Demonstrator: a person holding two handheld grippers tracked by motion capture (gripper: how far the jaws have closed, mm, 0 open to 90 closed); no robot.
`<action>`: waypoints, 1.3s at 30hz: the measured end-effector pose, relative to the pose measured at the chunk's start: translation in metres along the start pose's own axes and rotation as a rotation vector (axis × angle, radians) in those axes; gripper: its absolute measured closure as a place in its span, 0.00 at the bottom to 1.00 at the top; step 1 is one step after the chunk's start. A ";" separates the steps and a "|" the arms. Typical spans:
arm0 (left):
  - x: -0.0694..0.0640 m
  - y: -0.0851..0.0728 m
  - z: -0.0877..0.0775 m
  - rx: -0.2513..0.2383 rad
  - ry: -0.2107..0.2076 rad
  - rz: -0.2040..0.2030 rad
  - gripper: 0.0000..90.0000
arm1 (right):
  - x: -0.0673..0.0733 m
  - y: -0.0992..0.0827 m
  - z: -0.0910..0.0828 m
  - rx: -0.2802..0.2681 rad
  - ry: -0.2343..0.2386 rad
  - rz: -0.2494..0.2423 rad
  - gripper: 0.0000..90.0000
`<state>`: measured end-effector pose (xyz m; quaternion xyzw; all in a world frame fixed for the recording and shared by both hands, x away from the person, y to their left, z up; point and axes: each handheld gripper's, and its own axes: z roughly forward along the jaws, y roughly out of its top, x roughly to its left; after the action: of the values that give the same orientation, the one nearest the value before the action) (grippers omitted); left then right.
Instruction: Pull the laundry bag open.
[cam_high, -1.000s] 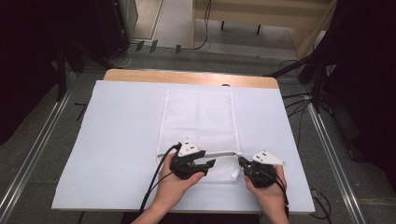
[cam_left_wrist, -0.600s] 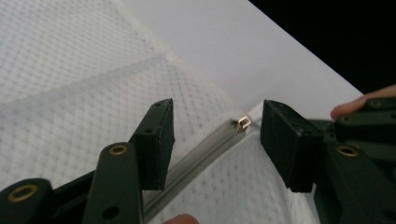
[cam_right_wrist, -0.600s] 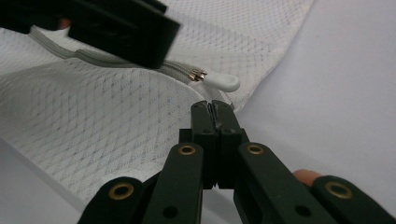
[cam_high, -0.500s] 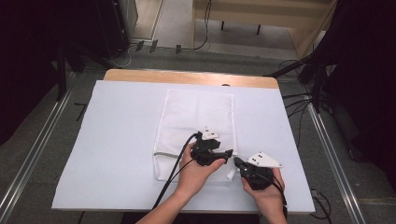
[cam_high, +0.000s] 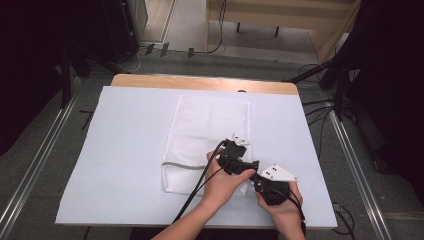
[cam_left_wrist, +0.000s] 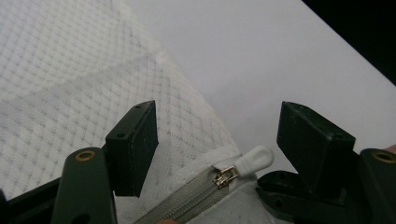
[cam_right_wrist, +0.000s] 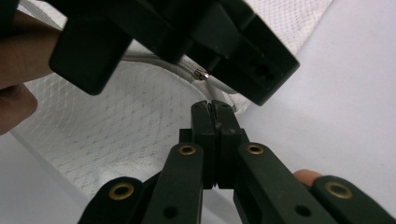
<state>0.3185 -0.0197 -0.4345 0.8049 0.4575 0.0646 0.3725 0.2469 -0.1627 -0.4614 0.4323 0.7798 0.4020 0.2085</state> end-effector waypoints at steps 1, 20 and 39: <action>0.001 0.000 0.000 0.007 0.005 0.002 0.35 | 0.000 0.000 0.000 0.000 0.001 -0.001 1.00; 0.027 -0.003 -0.023 0.031 -0.226 -0.070 0.84 | -0.006 0.000 -0.002 -0.003 -0.018 0.011 1.00; 0.038 -0.010 -0.022 0.024 -0.255 -0.090 0.88 | -0.006 0.000 -0.002 -0.004 -0.018 0.000 1.00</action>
<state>0.3234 0.0251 -0.4344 0.7896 0.4429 -0.0604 0.4204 0.2491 -0.1689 -0.4600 0.4355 0.7770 0.3998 0.2163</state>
